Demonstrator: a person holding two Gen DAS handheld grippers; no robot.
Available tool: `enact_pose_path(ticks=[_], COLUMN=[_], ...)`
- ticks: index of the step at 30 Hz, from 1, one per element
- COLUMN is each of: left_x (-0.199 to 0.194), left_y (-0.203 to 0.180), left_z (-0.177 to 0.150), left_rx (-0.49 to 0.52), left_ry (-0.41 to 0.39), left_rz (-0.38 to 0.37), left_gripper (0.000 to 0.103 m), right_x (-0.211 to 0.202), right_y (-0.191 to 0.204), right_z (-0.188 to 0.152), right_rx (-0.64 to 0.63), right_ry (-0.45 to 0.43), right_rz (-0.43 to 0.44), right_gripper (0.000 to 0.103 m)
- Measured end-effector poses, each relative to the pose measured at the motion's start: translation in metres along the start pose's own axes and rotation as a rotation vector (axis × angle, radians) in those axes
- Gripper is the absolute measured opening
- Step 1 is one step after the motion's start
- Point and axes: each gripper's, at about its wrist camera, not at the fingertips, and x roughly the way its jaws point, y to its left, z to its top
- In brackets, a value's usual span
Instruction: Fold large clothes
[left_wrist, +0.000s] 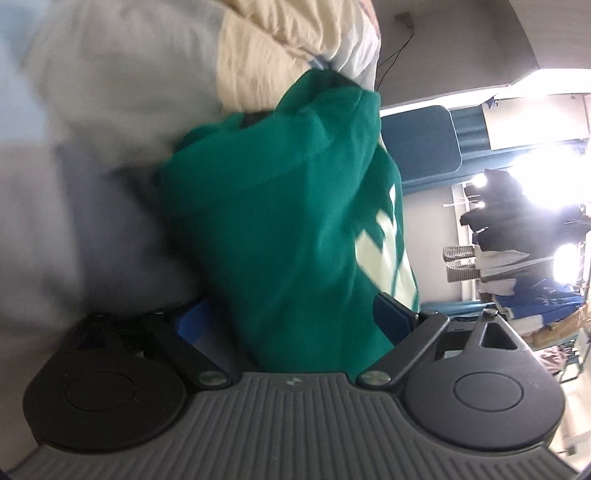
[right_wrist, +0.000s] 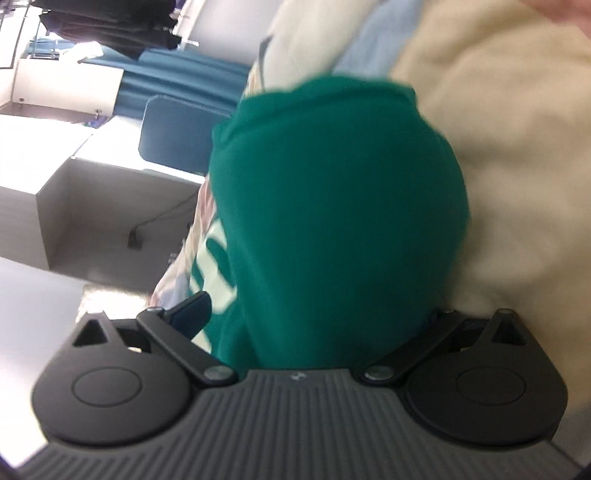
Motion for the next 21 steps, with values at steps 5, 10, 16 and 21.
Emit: enact_pose_path(ticks=[5,10,16,21], left_x=[0.015,0.009,0.021,0.039], left_y=[-0.002,-0.022,-0.019,-0.021], left_z=[0.015,0.016,0.025,0.028], left_rx=[-0.066,0.055,0.056,0.008], left_ry=[-0.03,-0.048,-0.006,-0.008], left_rz=[0.005,-0.057,-0.088,-0.016], left_gripper=[0.094,0.094,0.096,0.097], right_x=[0.023,0.024,0.022,0.038], right_y=[0.013,0.012,0.005,0.004], right_z=[0.006,0.012,0.017,0.015], right_rx=[-0.081,-0.102,-0.09,-0.135], right_ry=[0.005,-0.014,-0.005,0.018], right_rz=[-0.047,0.035,0.13,0.037], right_gripper=[0.103,0.103,0.103,0.103])
